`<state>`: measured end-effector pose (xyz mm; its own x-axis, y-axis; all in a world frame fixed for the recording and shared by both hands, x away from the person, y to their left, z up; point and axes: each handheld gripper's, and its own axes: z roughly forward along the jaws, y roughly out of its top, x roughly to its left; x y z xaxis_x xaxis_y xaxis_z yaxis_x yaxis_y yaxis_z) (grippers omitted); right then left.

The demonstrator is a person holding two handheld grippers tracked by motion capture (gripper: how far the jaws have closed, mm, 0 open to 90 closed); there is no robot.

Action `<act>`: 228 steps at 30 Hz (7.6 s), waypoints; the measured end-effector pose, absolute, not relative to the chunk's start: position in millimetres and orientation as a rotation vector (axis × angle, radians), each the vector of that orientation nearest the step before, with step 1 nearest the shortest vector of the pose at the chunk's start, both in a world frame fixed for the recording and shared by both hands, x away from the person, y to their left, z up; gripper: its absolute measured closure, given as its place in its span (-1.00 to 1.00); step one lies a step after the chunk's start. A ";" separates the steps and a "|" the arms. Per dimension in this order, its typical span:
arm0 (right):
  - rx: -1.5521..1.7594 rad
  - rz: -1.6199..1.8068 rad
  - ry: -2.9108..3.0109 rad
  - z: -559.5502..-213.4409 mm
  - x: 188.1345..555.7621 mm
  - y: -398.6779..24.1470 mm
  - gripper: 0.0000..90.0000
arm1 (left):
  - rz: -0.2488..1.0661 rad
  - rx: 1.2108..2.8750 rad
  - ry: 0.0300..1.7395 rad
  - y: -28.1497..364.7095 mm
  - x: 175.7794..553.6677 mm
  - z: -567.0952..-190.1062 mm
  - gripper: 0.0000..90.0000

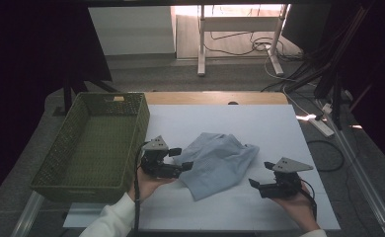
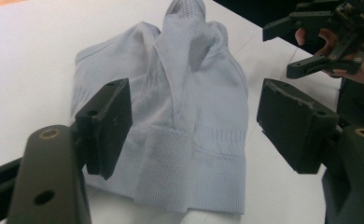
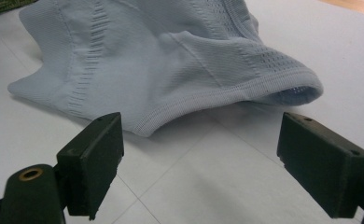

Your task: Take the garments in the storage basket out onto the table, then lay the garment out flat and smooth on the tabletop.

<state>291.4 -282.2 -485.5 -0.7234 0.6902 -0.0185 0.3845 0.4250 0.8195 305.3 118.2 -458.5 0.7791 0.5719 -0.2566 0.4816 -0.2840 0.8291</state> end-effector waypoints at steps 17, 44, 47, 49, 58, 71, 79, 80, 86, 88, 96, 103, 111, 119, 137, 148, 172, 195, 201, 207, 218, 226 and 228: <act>0.903 1.213 2.344 -485.7 288.4 -275.8 -0.67 | 0.092 1.923 0.812 124.4 306.9 -459.7 -0.38; 0.830 1.242 2.371 -476.8 282.3 -258.8 -0.66 | 0.100 1.900 0.821 125.8 305.8 -457.7 -0.39; 0.812 1.245 2.391 -476.7 283.3 -251.5 -0.65 | 0.098 1.900 0.828 127.2 305.5 -458.9 -0.39; 0.791 1.243 2.406 -476.8 283.6 -245.3 -0.65 | 0.099 1.898 0.829 127.7 304.9 -459.1 -0.39; 0.734 1.241 2.466 -479.8 283.3 -224.1 -0.65 | 0.101 1.891 0.839 130.8 303.3 -459.1 -0.39; 0.705 1.232 2.498 -482.5 283.4 -212.2 -0.65 | 0.108 1.885 0.843 131.8 302.0 -458.2 -0.39; 0.698 1.236 2.508 -483.6 282.8 -208.0 -0.65 | 0.113 1.880 0.847 131.9 302.2 -457.8 -0.39; 0.696 1.237 2.510 -483.9 282.8 -207.3 -0.65 | 0.112 1.880 0.847 131.9 302.3 -457.9 -0.39; 0.673 1.224 2.530 -486.0 281.3 -197.9 -0.65 | 0.112 1.875 0.849 132.1 301.6 -457.8 -0.39; 0.658 1.228 2.542 -486.1 279.9 -193.0 -0.65 | 0.113 1.873 0.851 132.1 301.2 -457.8 -0.39; 0.619 1.215 2.579 -490.6 279.0 -179.9 -0.65 | 0.134 1.863 0.868 134.5 300.0 -457.1 -0.39; 0.611 1.212 2.593 -492.9 281.2 -172.0 -0.65 | 0.129 1.862 0.868 135.8 300.2 -457.3 -0.39; 0.611 1.212 2.608 -494.2 282.7 -161.6 -0.59 | 0.133 1.855 0.867 137.0 302.3 -455.8 -0.39; 0.597 1.206 2.618 -495.6 285.9 -151.7 -0.59 | 0.127 1.842 0.872 138.8 304.5 -454.8 -0.39; 0.500 1.016 2.748 -521.0 289.1 -109.5 -0.58 | 0.126 1.848 0.869 138.2 308.4 -455.3 -0.39; 0.495 0.938 2.718 -525.7 289.5 -108.4 -0.40 | 0.129 1.844 0.877 140.7 306.5 -456.5 -0.38; 0.670 1.023 2.743 -512.1 302.2 -135.7 0.80 | 0.136 1.847 0.866 136.5 307.4 -454.7 -0.37; 0.797 1.203 2.663 -485.6 261.4 -211.5 0.82 | 0.105 1.860 0.852 131.1 309.8 -457.2 -0.38; 0.826 1.105 2.678 -493.5 251.6 -231.6 0.82 | 0.102 1.859 0.860 131.0 309.6 -458.6 -0.38; 0.907 1.014 2.638 -495.9 254.5 -253.9 0.82 | 0.106 1.861 0.859 130.7 308.8 -458.0 -0.38; 1.048 0.848 2.532 -497.0 271.6 -279.2 0.81 | 0.106 1.867 0.858 129.9 308.9 -459.5 -0.38; 1.050 0.863 2.532 -497.1 273.9 -278.9 0.80 | 0.106 1.878 0.851 127.8 308.9 -460.0 -0.38; 1.051 0.863 2.534 -497.1 274.3 -279.2 0.80 | 0.105 1.879 0.854 127.4 309.5 -460.7 -0.38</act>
